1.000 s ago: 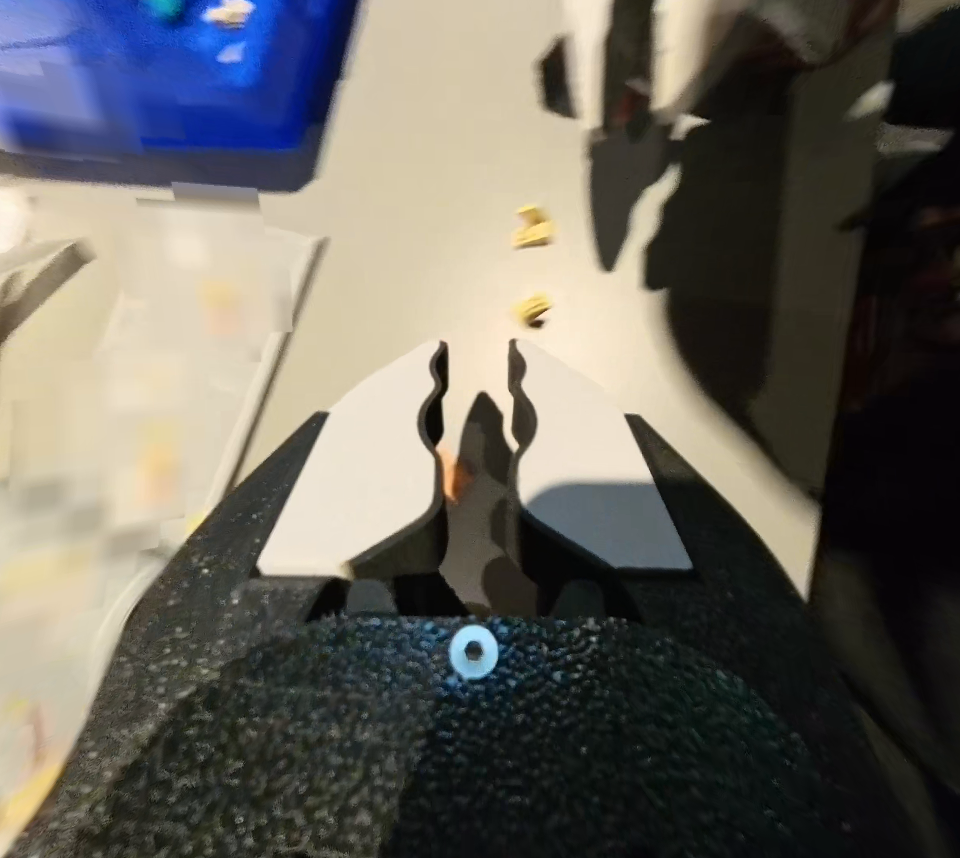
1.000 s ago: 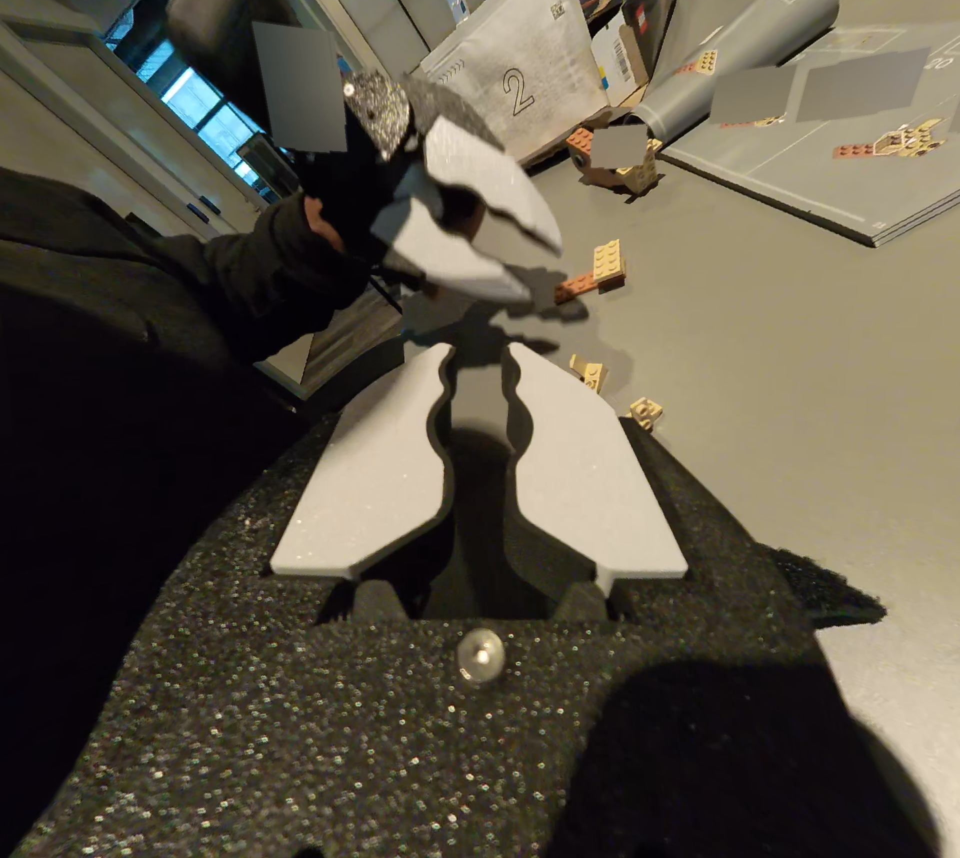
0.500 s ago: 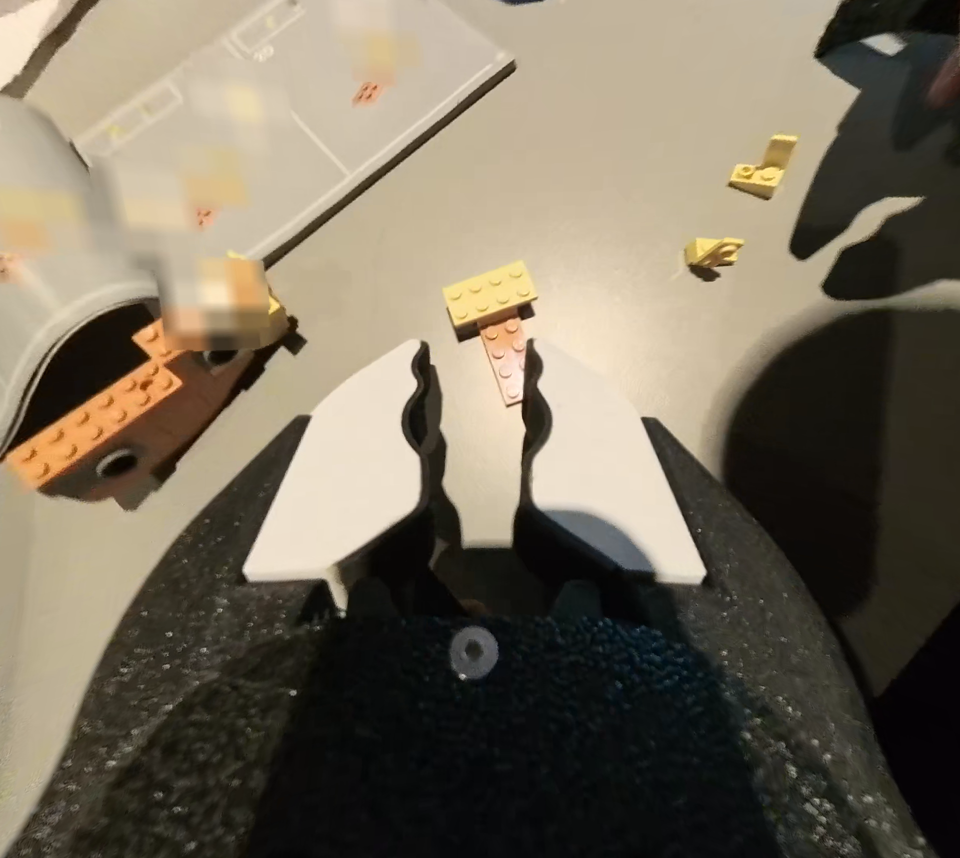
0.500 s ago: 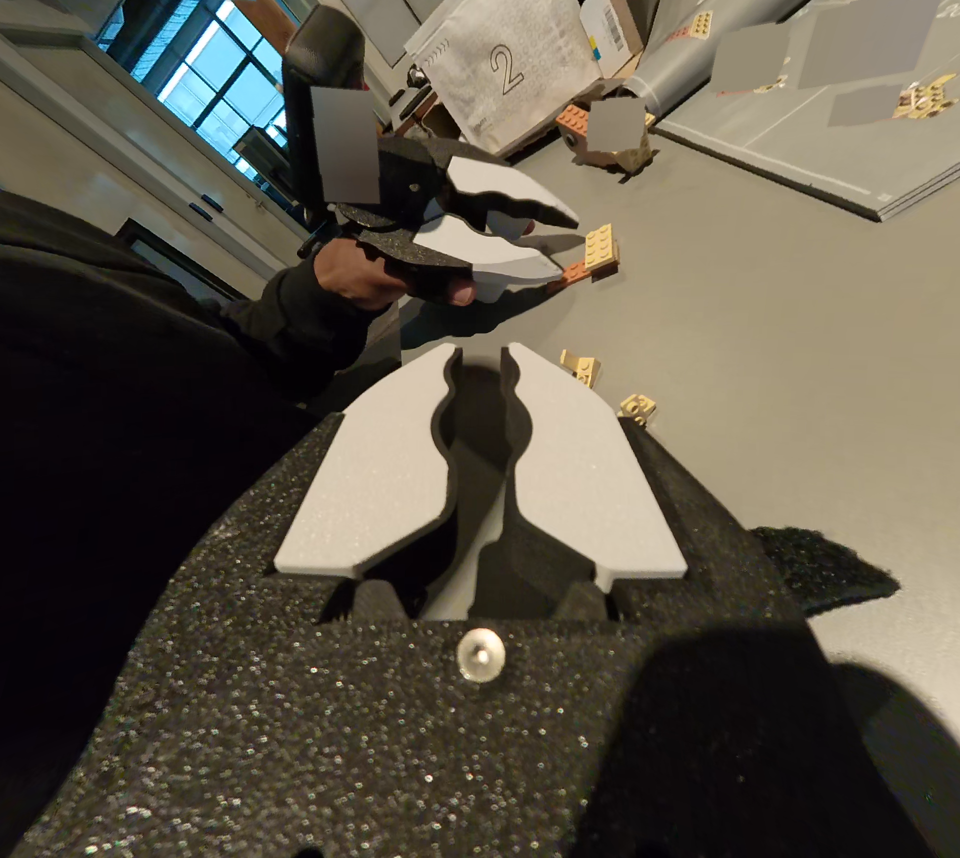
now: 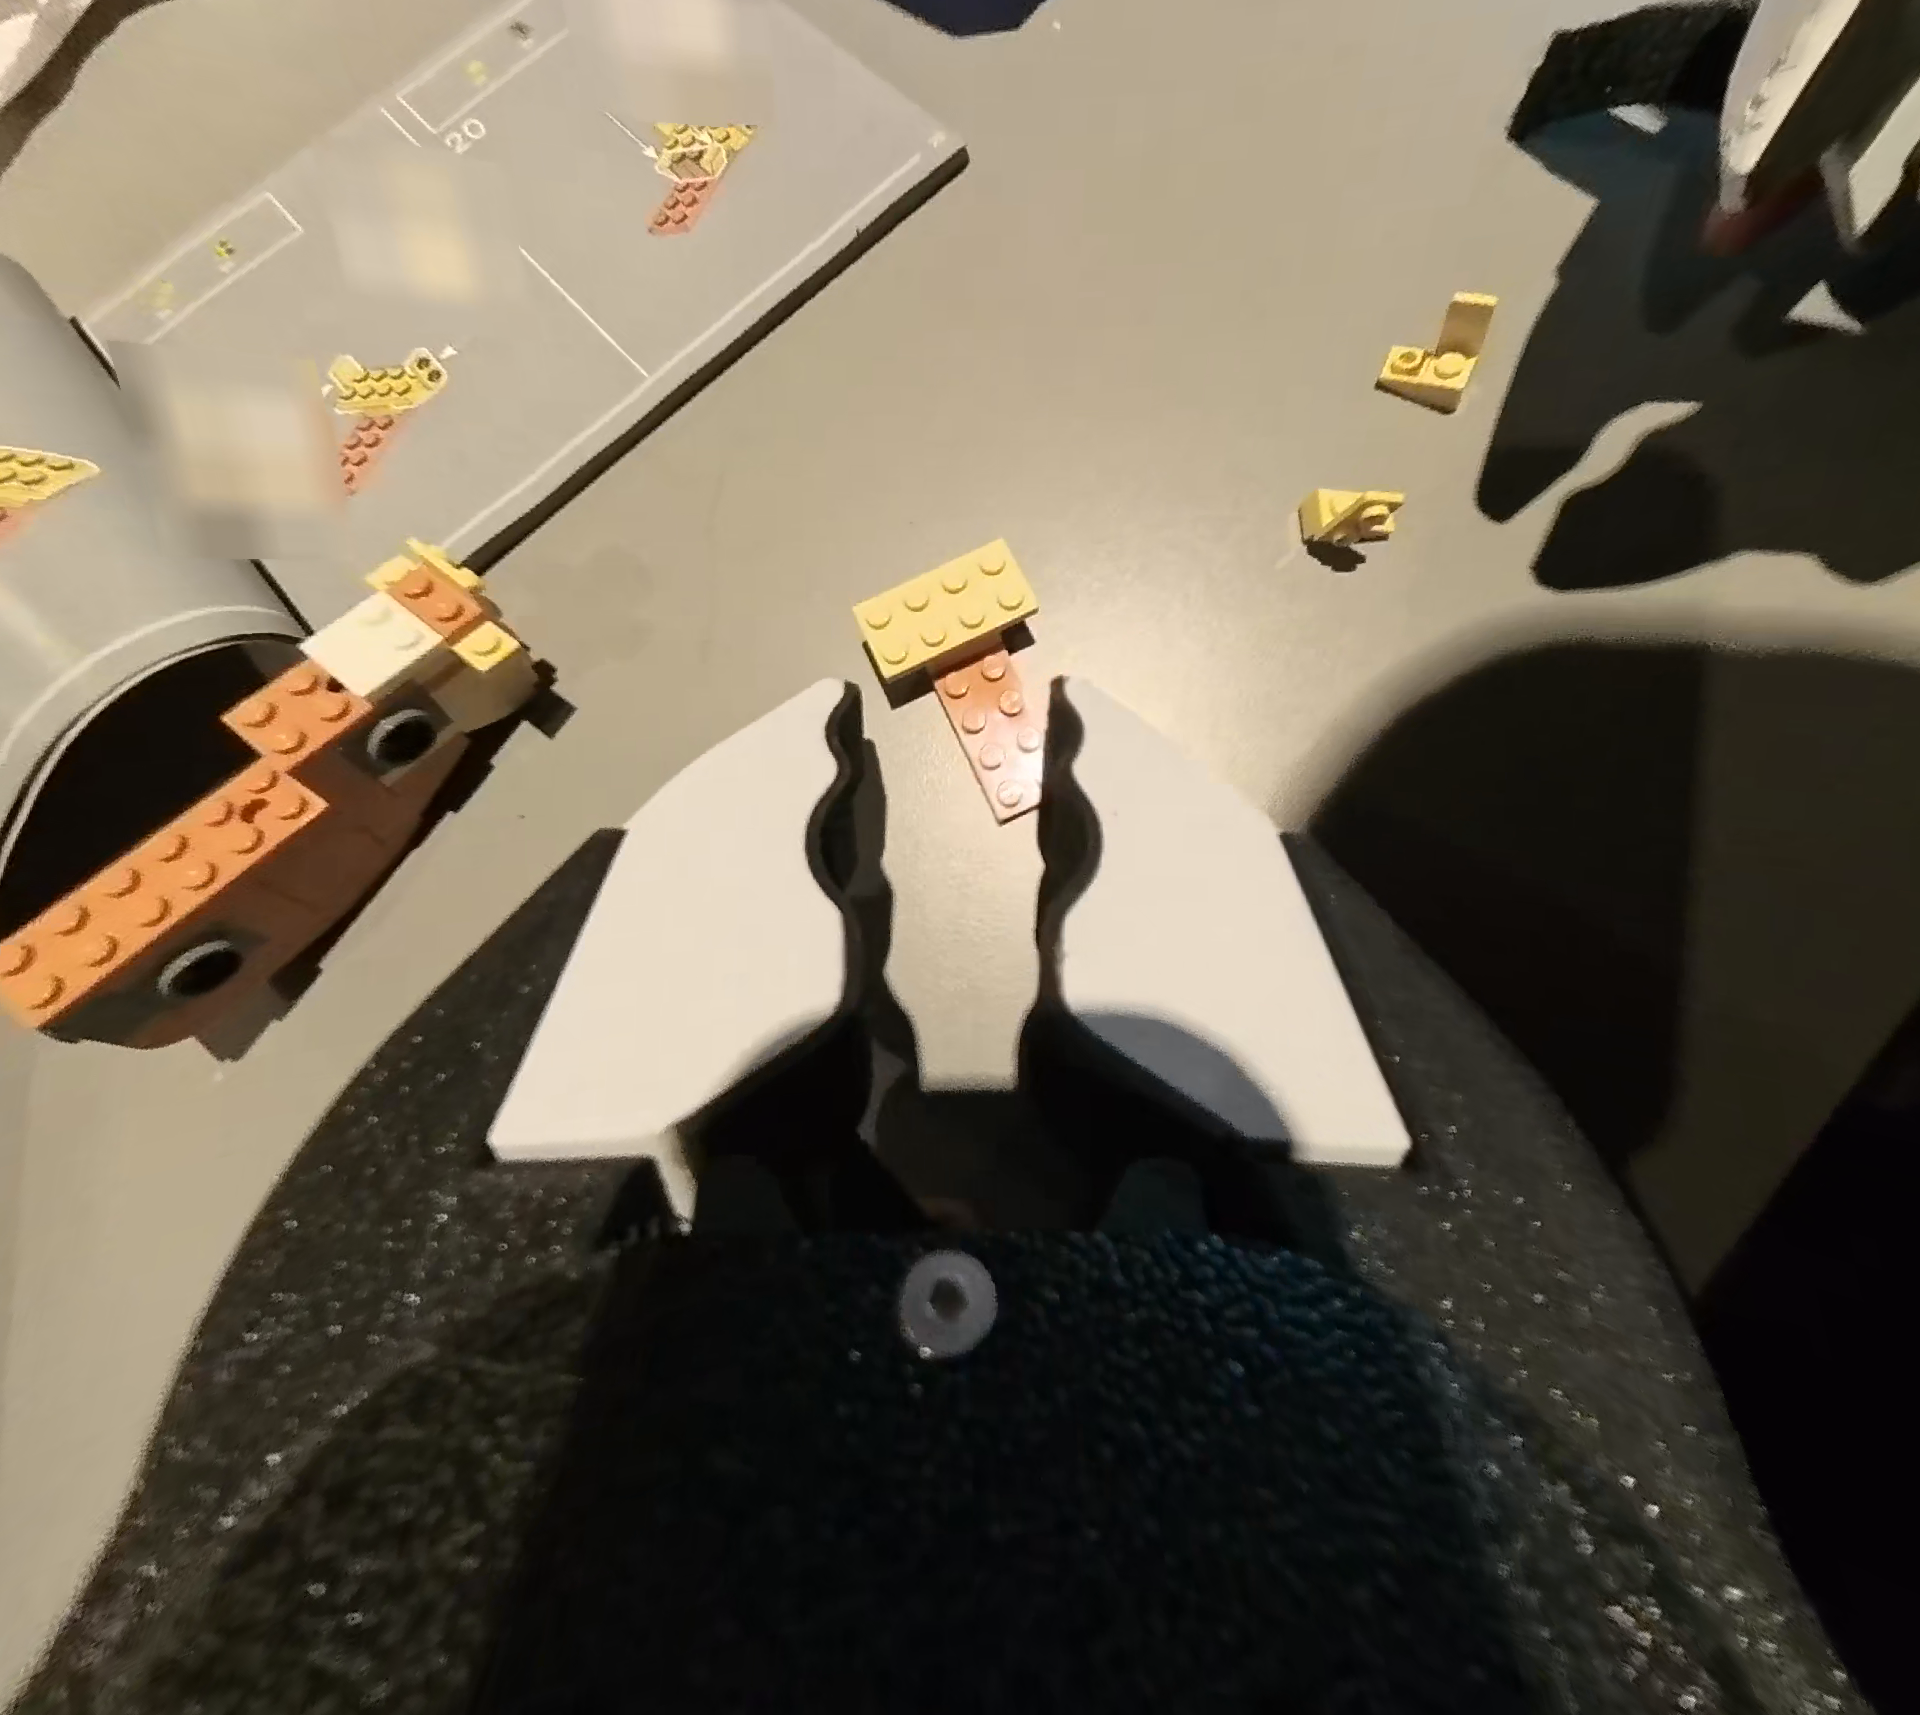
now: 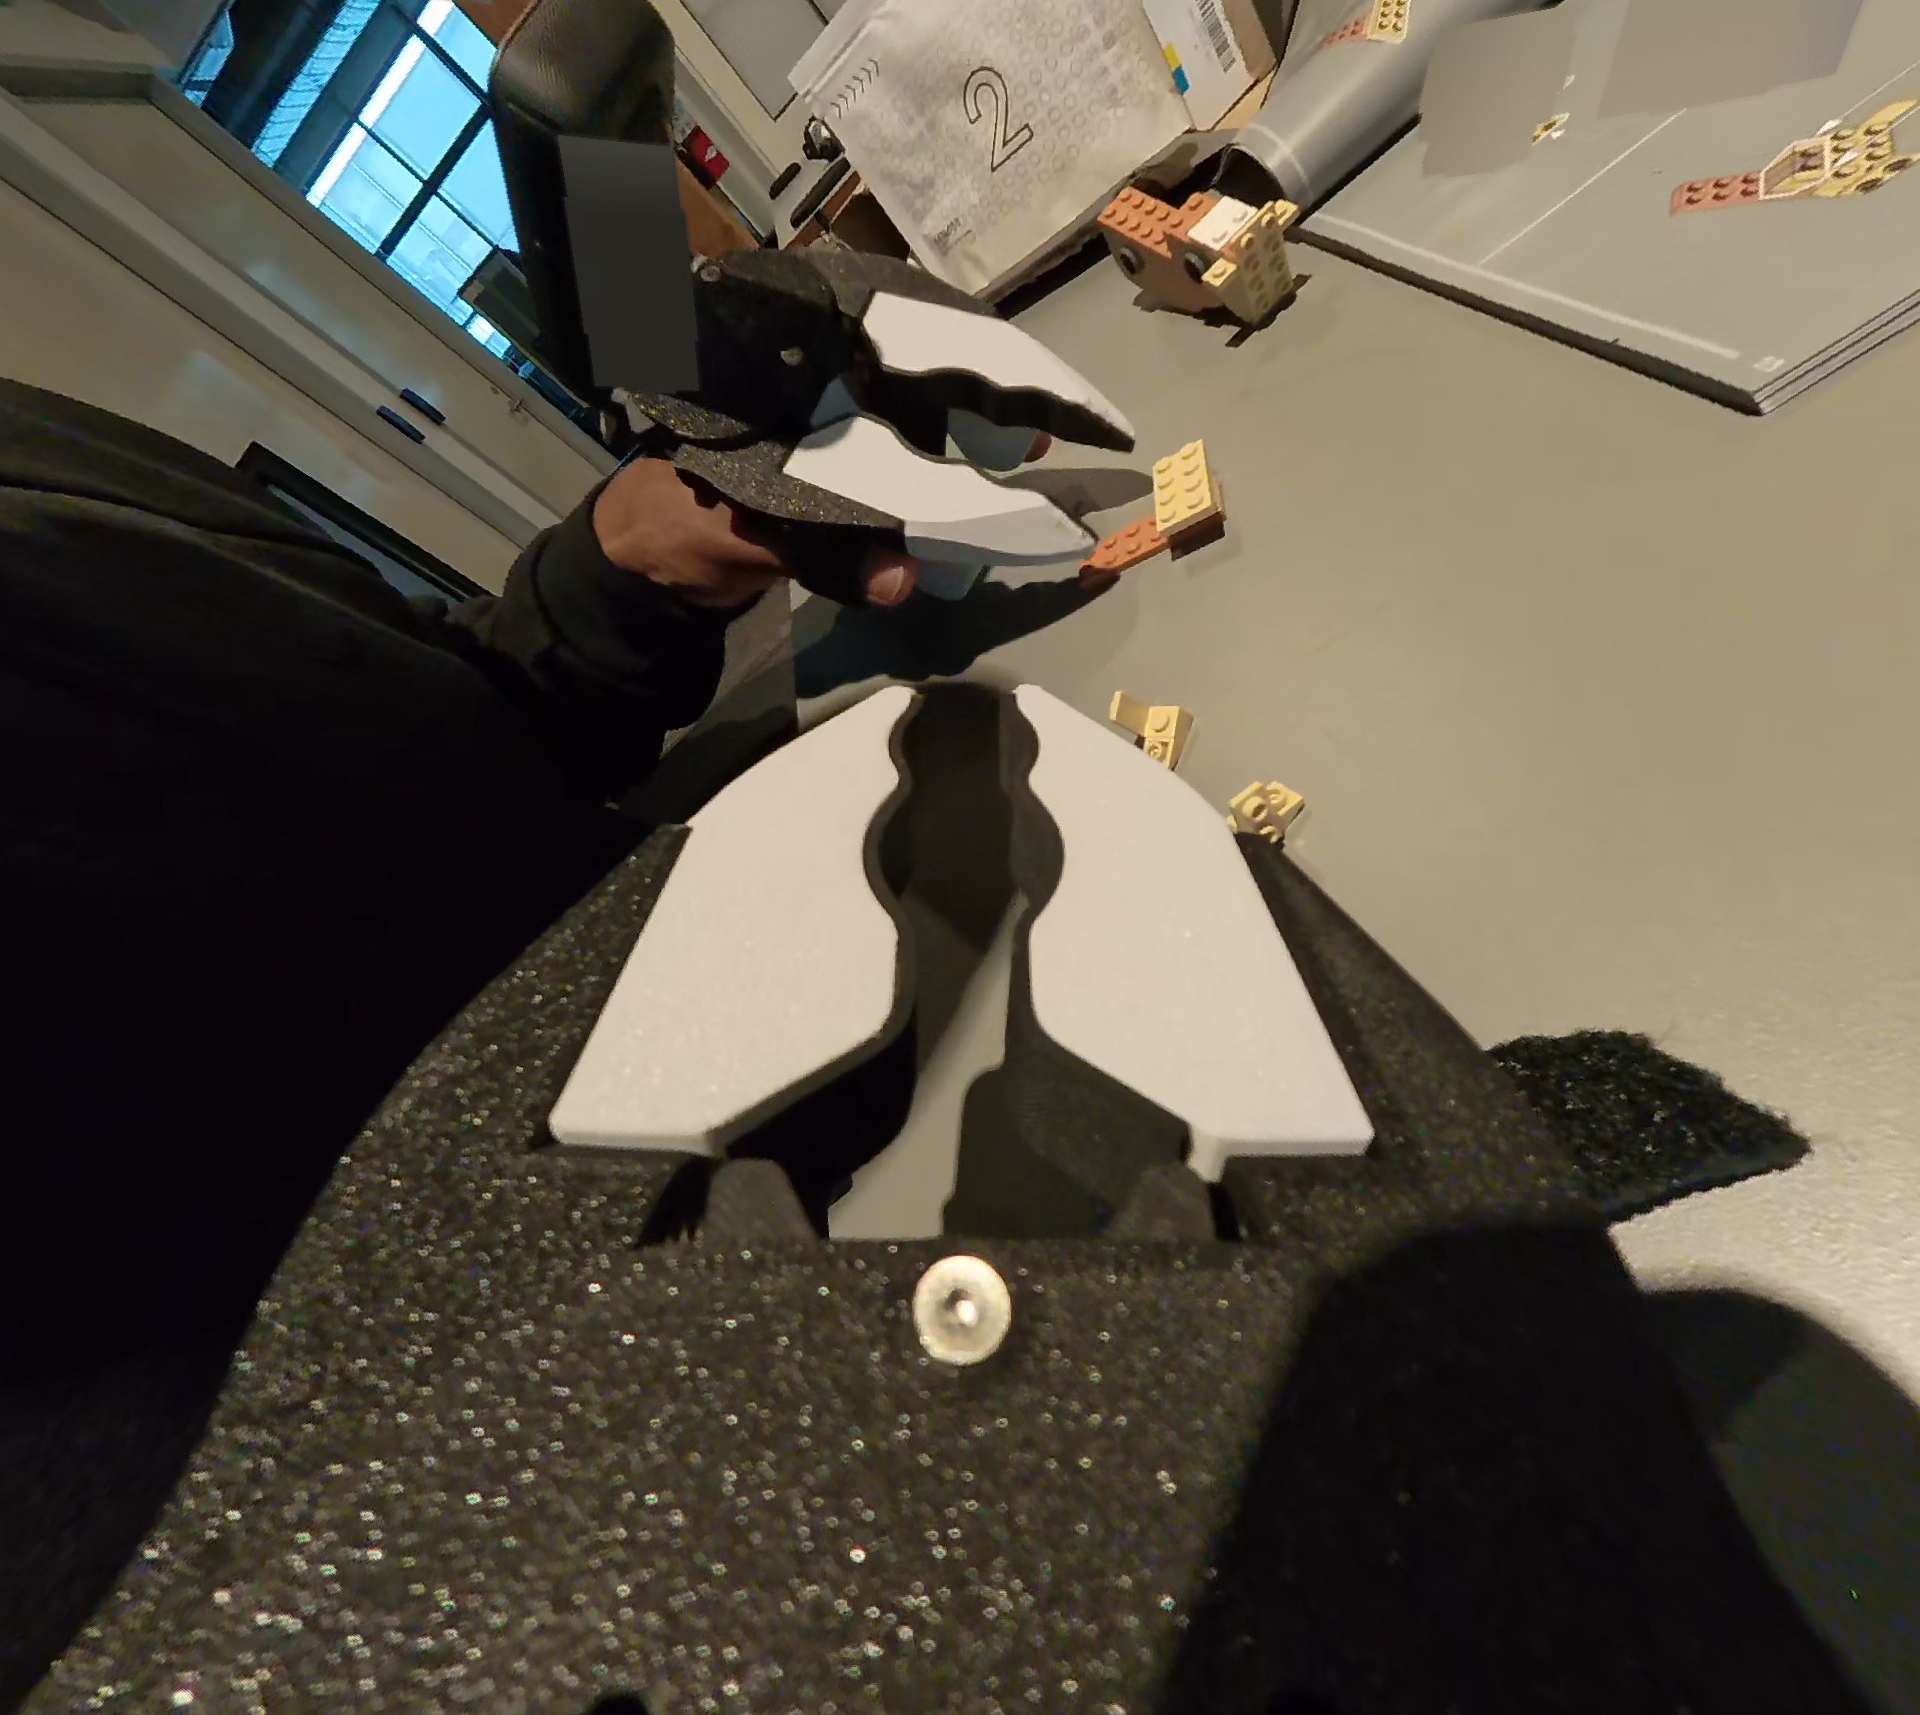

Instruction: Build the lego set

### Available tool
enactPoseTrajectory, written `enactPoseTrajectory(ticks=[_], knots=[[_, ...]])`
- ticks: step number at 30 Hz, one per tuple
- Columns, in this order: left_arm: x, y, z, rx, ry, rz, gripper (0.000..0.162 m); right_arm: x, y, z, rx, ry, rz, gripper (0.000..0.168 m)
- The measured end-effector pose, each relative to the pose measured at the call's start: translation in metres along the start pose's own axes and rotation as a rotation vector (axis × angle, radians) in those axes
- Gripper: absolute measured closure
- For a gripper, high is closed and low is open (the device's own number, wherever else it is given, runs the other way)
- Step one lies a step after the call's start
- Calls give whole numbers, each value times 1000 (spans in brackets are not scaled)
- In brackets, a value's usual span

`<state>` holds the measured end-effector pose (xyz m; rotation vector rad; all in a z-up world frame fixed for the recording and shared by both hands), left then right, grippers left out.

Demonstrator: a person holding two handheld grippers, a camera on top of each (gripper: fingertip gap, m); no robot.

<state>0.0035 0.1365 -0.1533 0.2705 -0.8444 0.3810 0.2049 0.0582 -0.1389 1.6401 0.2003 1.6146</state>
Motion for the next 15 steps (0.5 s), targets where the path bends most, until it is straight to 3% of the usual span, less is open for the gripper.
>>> enactPoseTrajectory(ticks=[6,15], knots=[[-4,-9,-10,32,50,4,128,0,0,-1,2,6,-4,155],[-6,-8,-10,17,58,-63,146,-1,1,0,4,4,6,156]])
Point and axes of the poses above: each gripper's, where its closed fingertips meet, z back along the fingers, x out of its top, y = z × x across the jaws, the point moved 8 cm from there along z, back along the fingers, and after that the axes turned 4 degrees about -y, right-handed, at the moved point
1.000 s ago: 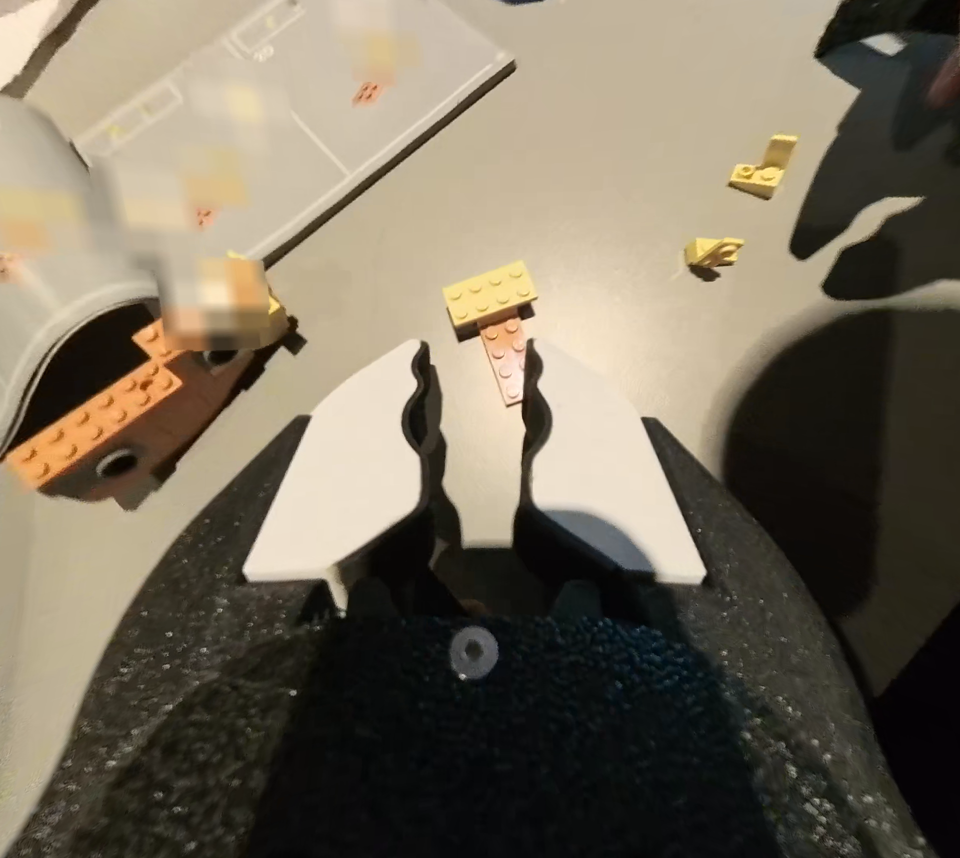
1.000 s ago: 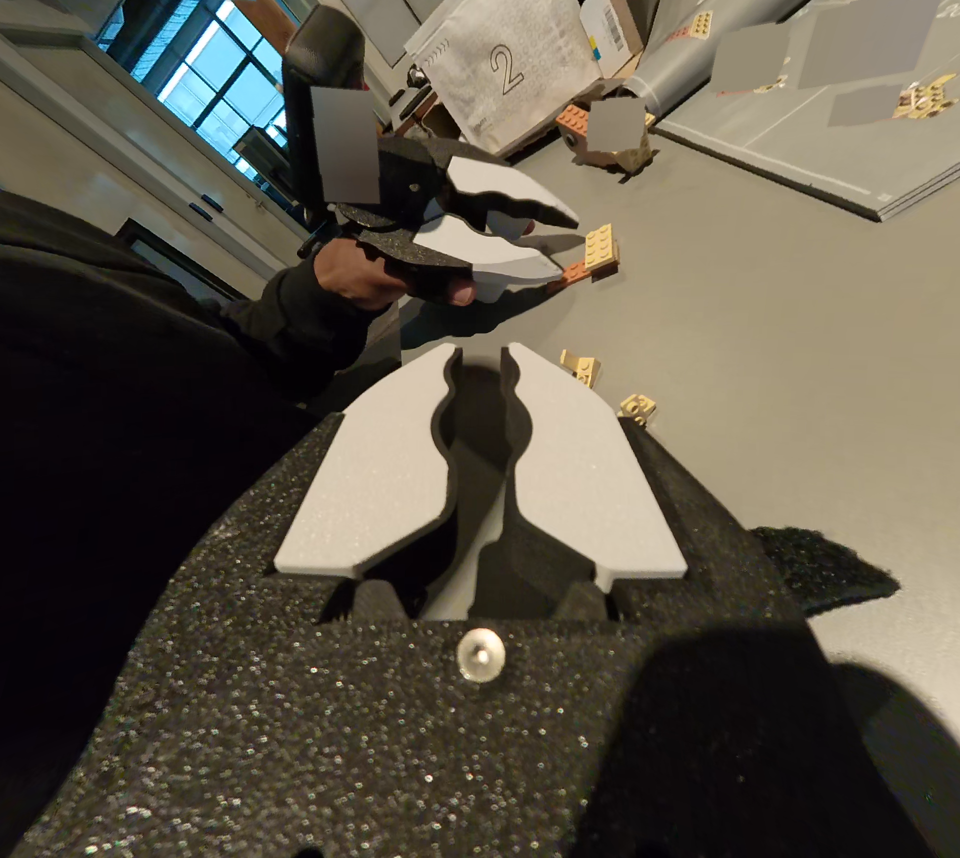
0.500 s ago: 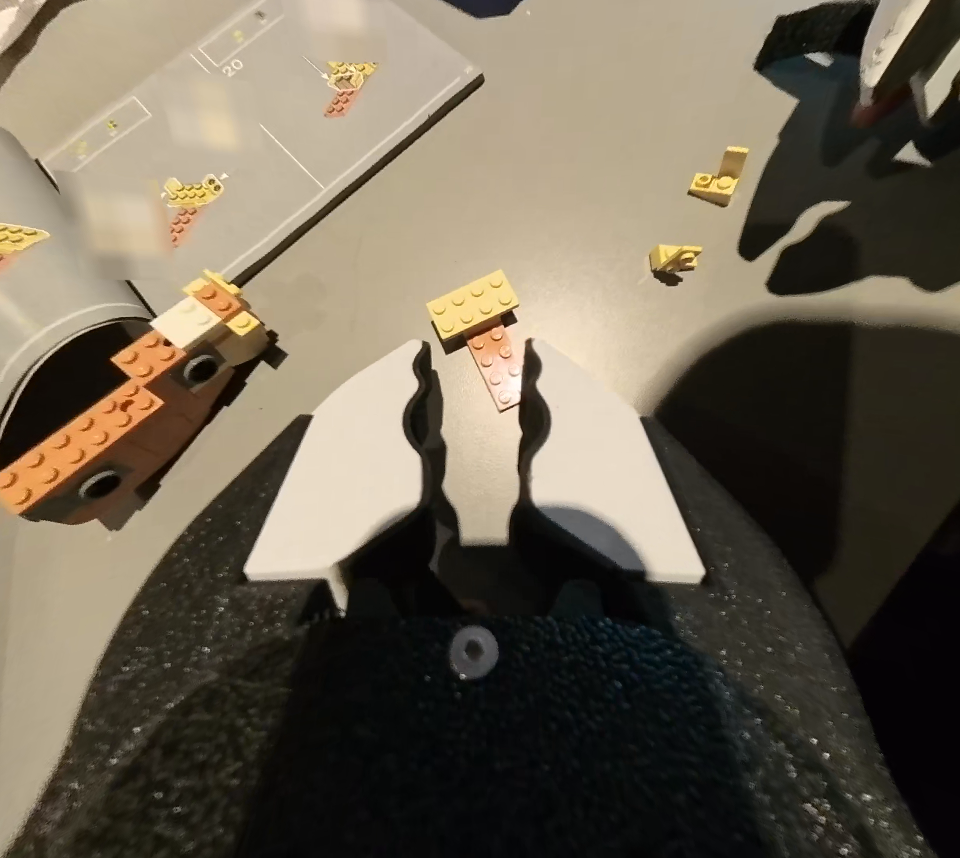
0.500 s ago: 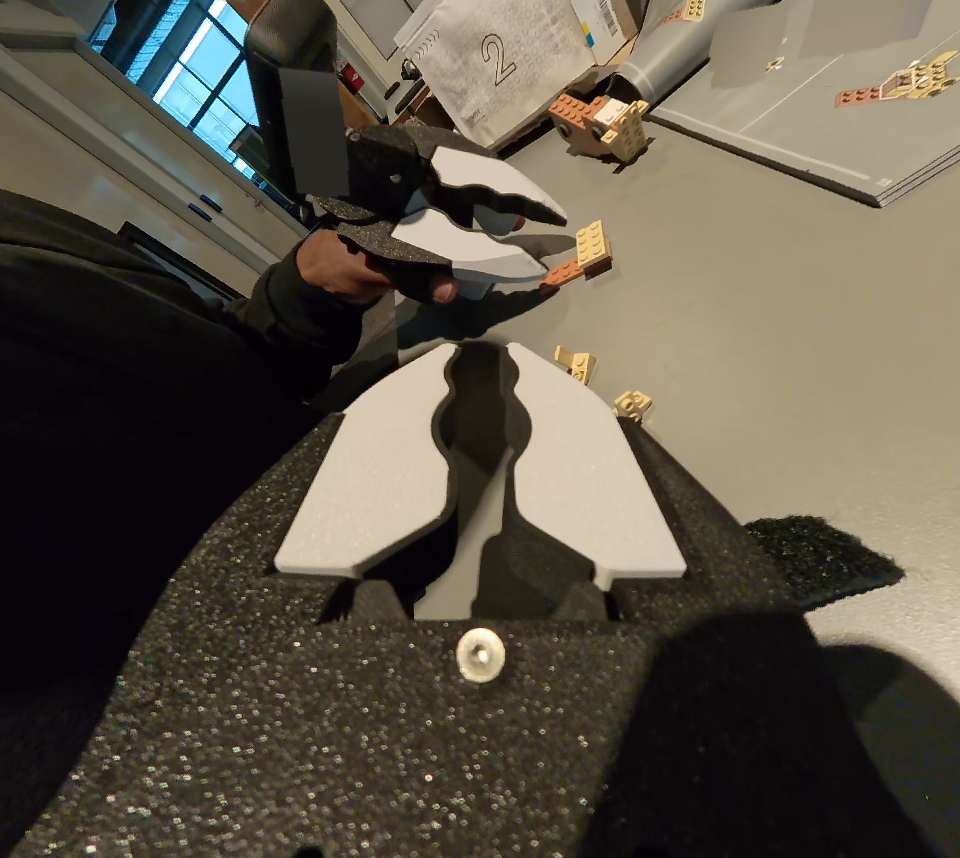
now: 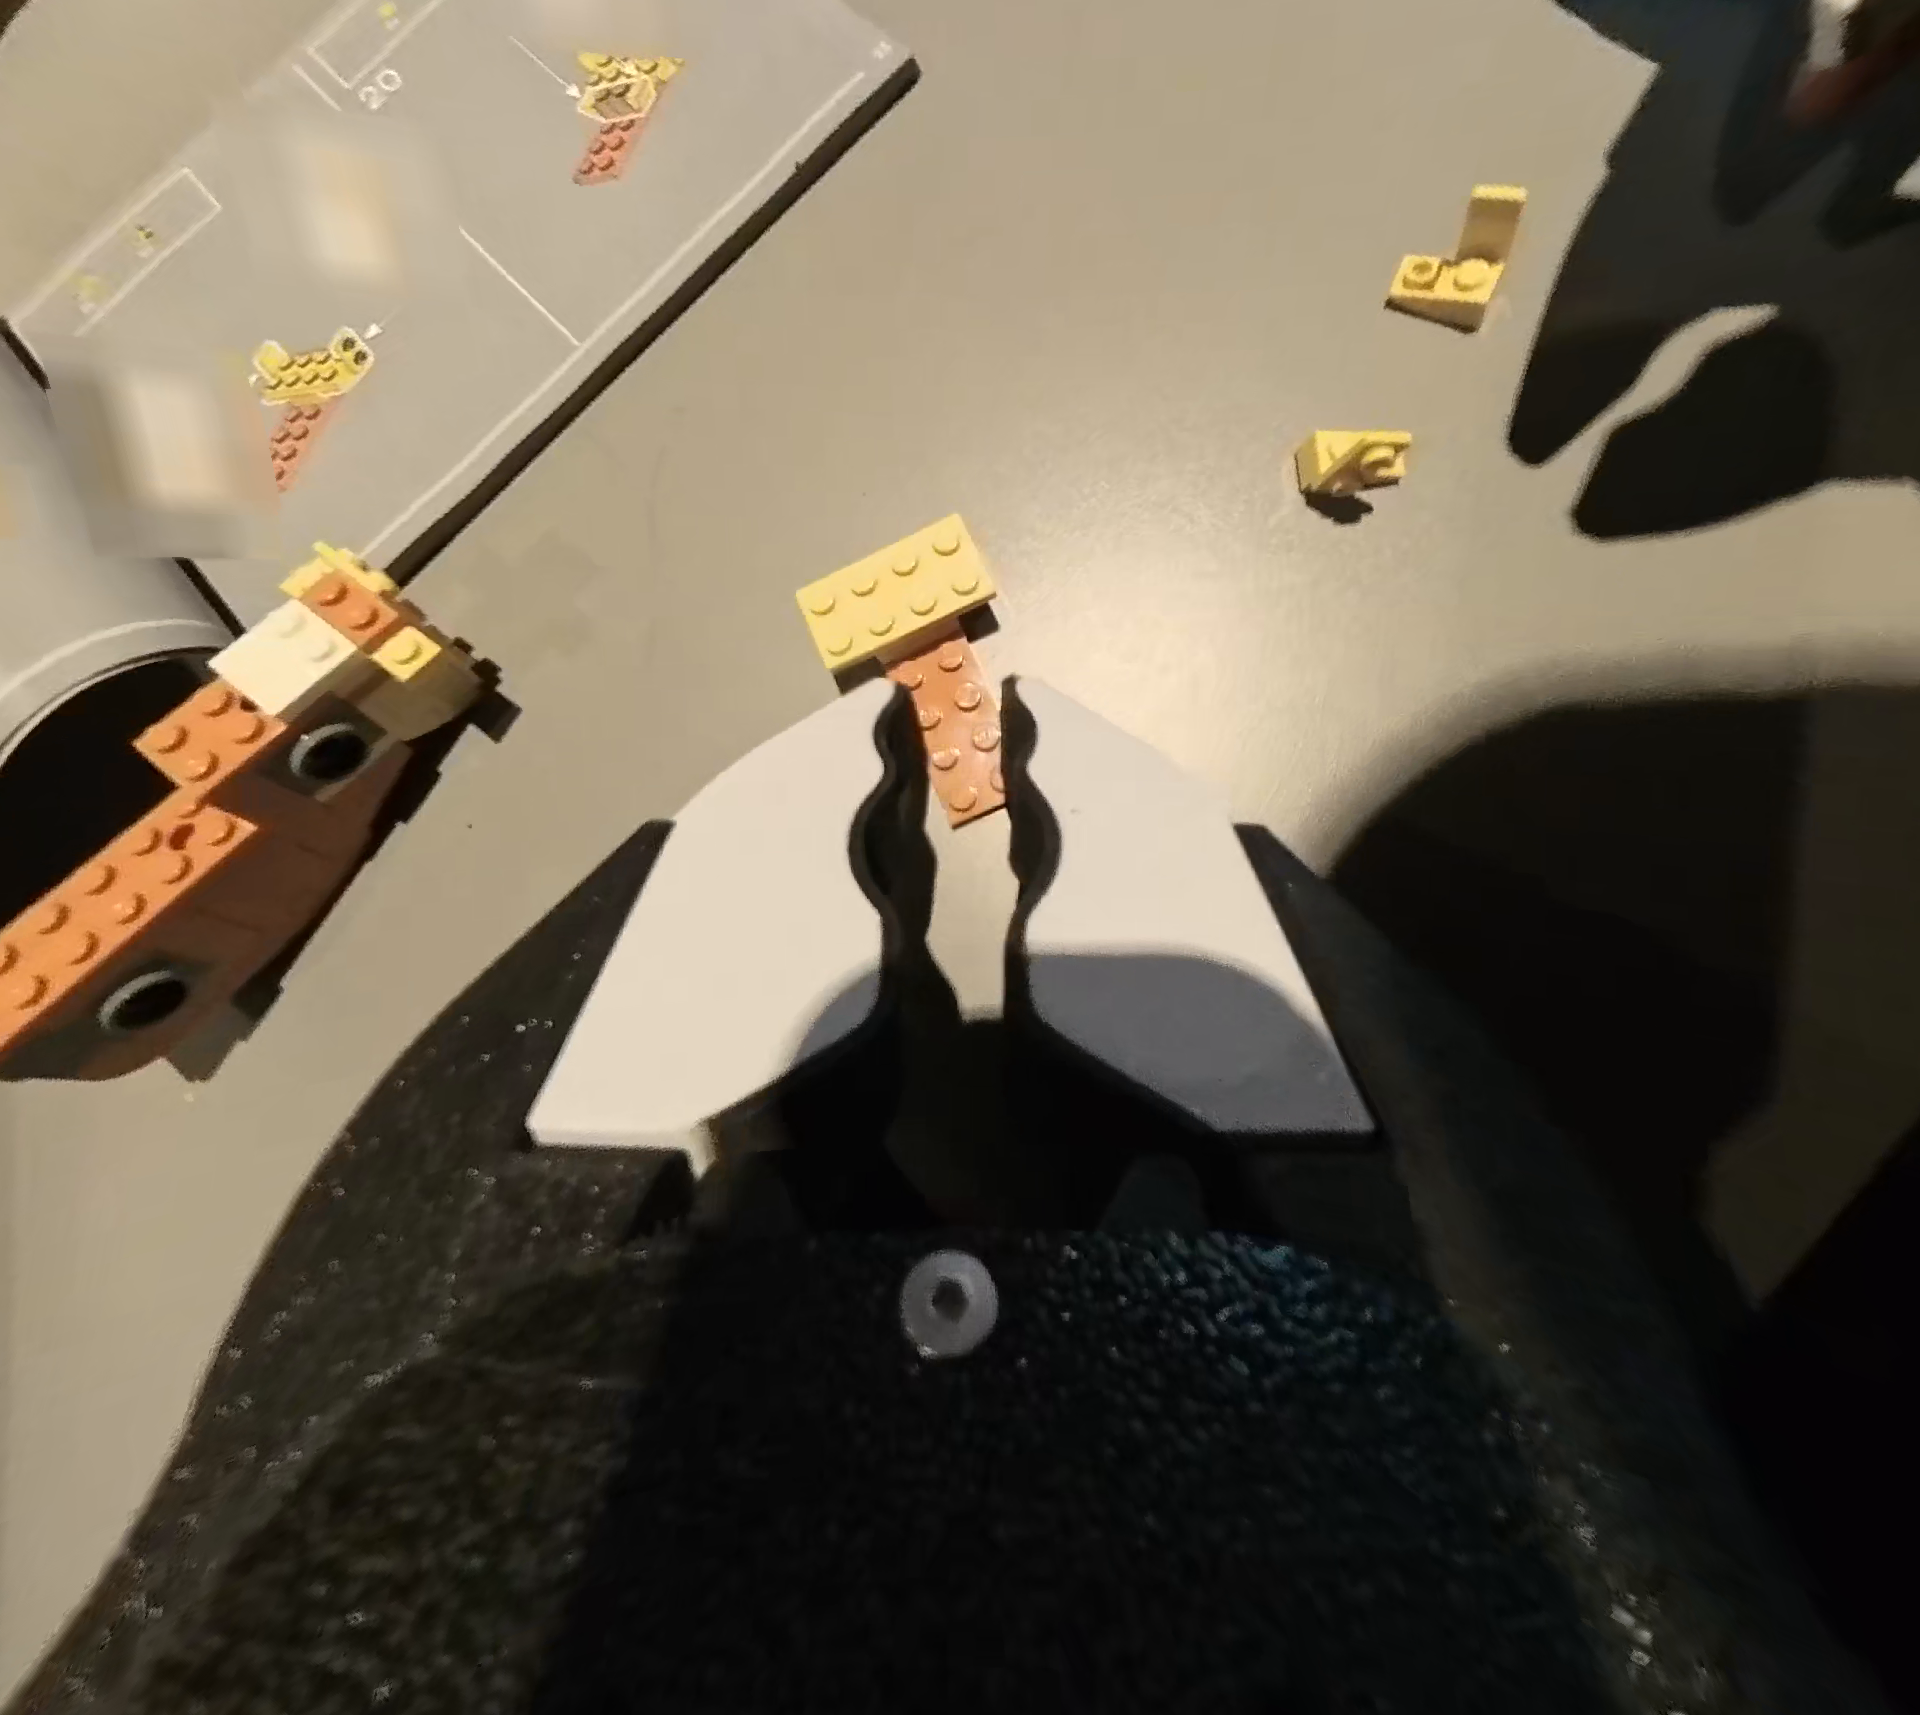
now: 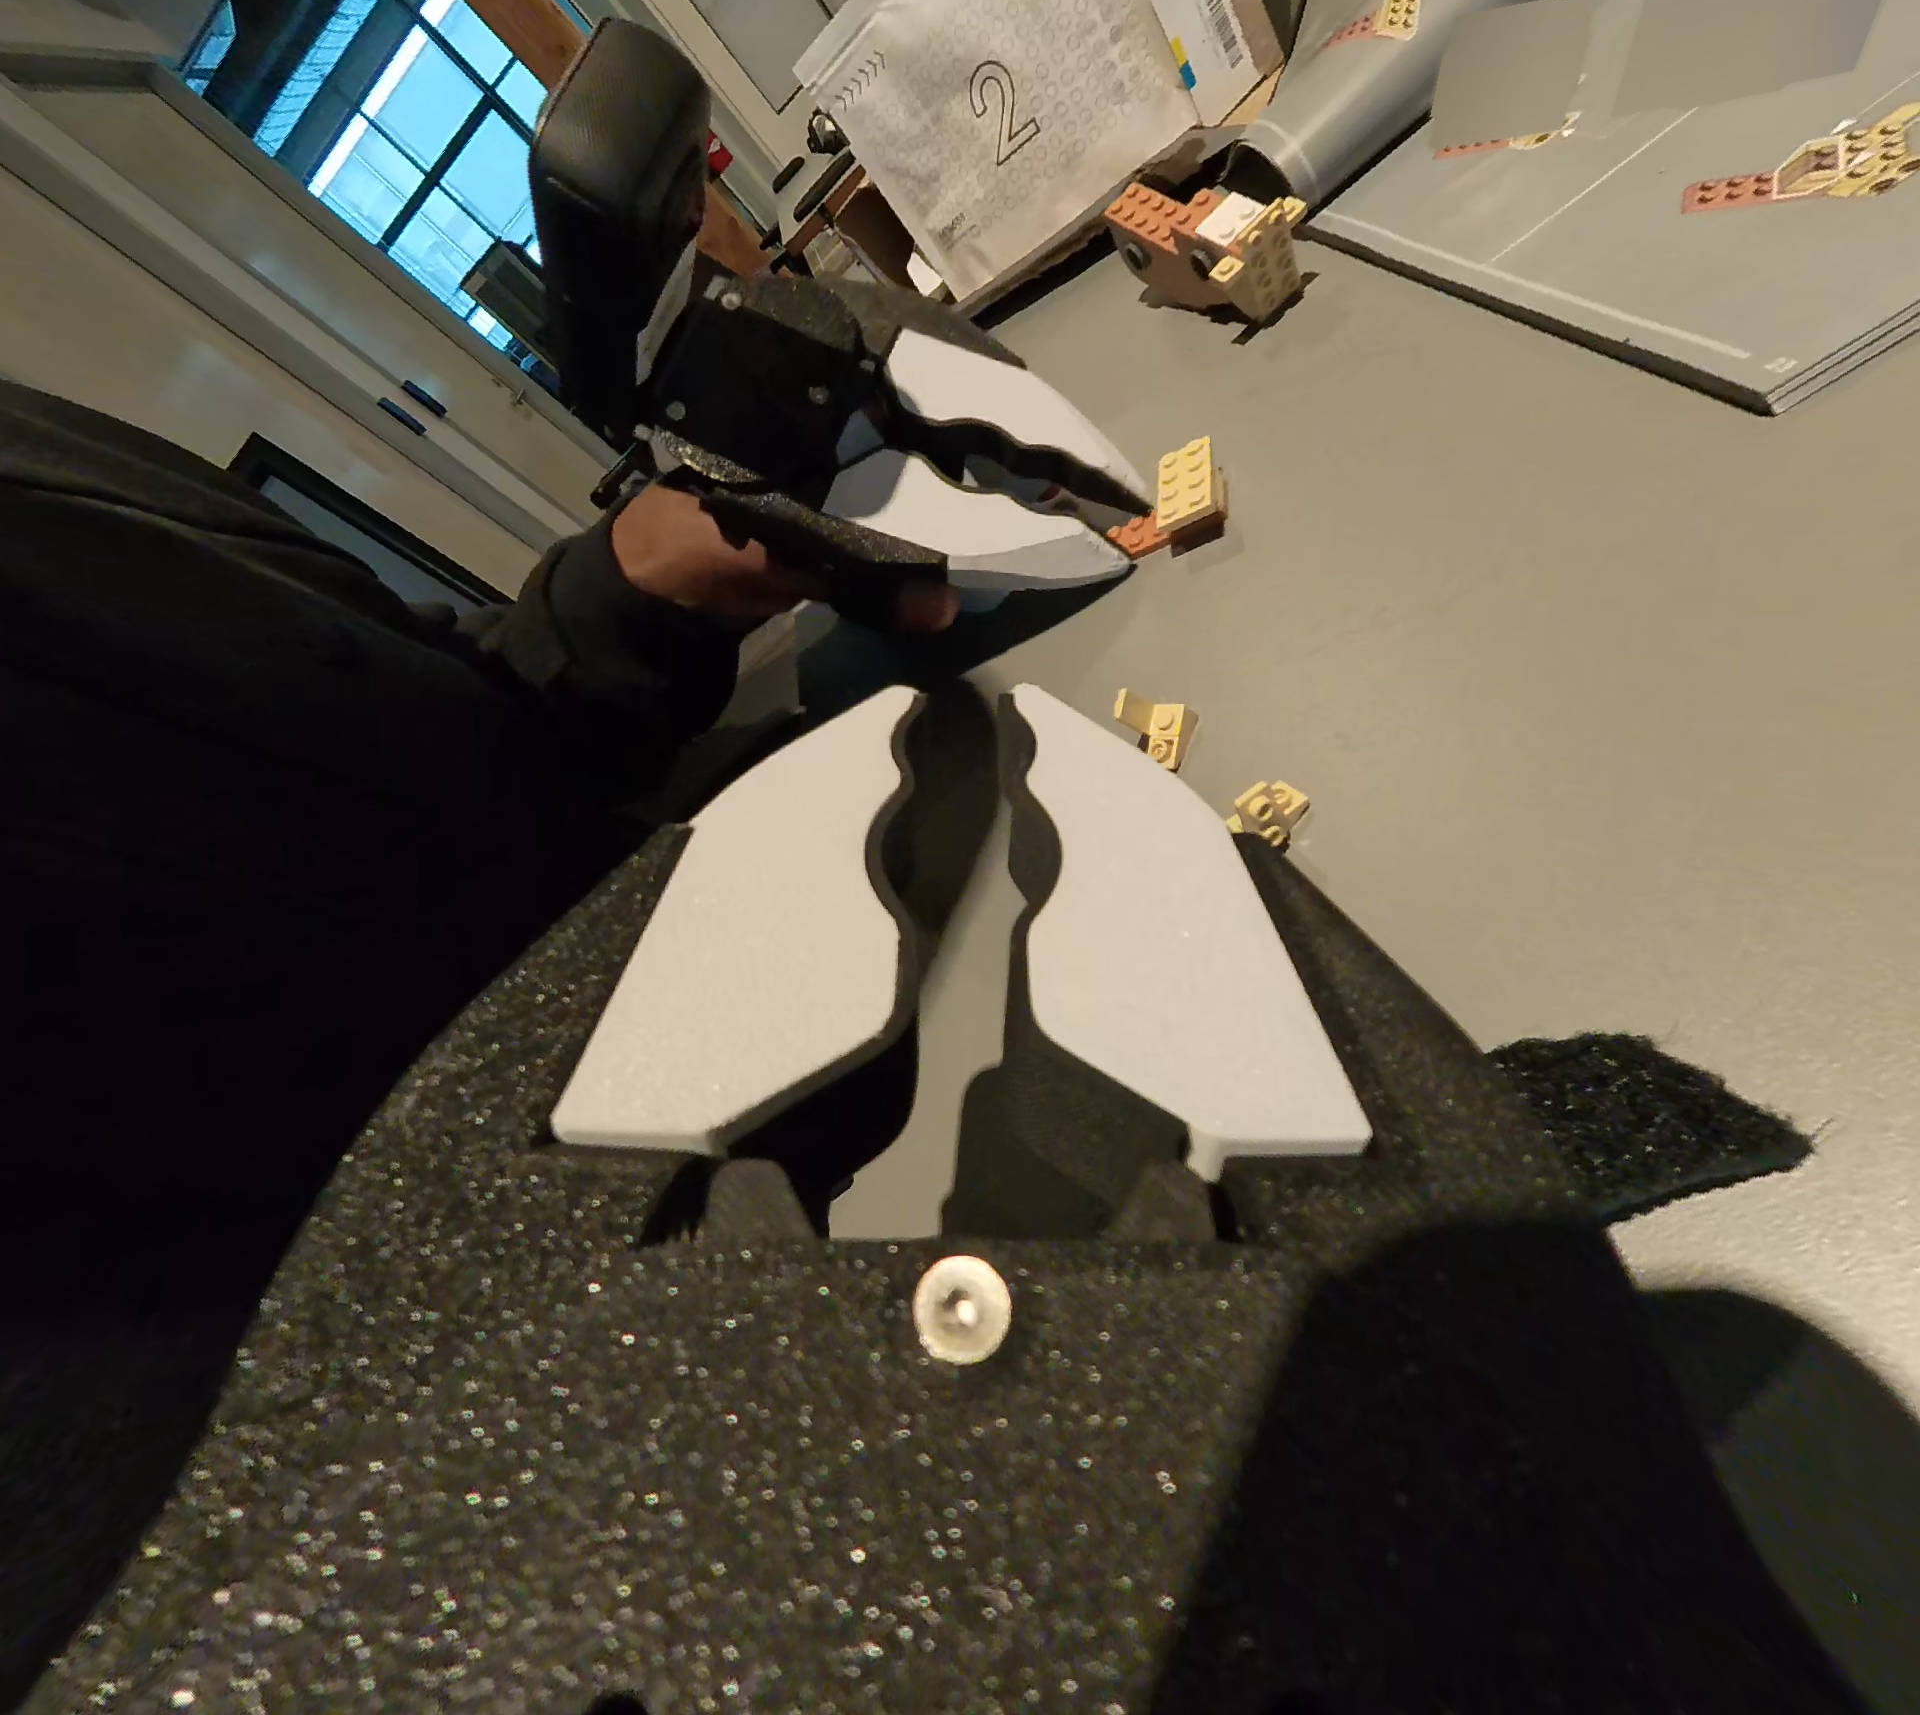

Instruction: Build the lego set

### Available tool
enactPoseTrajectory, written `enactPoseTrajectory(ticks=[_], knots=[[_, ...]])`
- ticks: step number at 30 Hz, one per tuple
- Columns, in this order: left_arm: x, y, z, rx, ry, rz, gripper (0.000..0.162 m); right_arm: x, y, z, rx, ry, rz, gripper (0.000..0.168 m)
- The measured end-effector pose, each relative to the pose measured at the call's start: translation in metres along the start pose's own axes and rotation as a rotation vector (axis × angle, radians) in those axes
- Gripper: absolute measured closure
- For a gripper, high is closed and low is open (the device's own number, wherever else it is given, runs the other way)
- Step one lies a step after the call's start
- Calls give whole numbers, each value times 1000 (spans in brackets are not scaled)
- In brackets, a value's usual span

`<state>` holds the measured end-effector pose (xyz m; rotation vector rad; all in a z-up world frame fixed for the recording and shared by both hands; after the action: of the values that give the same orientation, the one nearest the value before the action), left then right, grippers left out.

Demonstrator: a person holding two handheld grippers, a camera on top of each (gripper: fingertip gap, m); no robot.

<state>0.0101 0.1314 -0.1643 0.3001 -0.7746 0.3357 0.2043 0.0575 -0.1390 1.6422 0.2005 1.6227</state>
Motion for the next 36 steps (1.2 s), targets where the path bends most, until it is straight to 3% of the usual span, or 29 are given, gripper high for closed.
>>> enactPoseTrajectory(ticks=[13,36], knots=[[-5,10,4,-204,-64,-218,148,-3,4,-2,35,30,20,155],[-3,31,-2,-408,-95,-183,148,-3,-1,-9,96,116,-32,153]])
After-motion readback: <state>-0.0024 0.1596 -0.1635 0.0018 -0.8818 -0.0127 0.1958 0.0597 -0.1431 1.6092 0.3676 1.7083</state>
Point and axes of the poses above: each gripper's, where its closed fingertips meet, z back along the fingers, x out of its top, y = z × x across the jaws, the point moved 8 cm from there along z, back along the fingers, and after that the axes turned 4 degrees about -y, right-handed, at the moved point
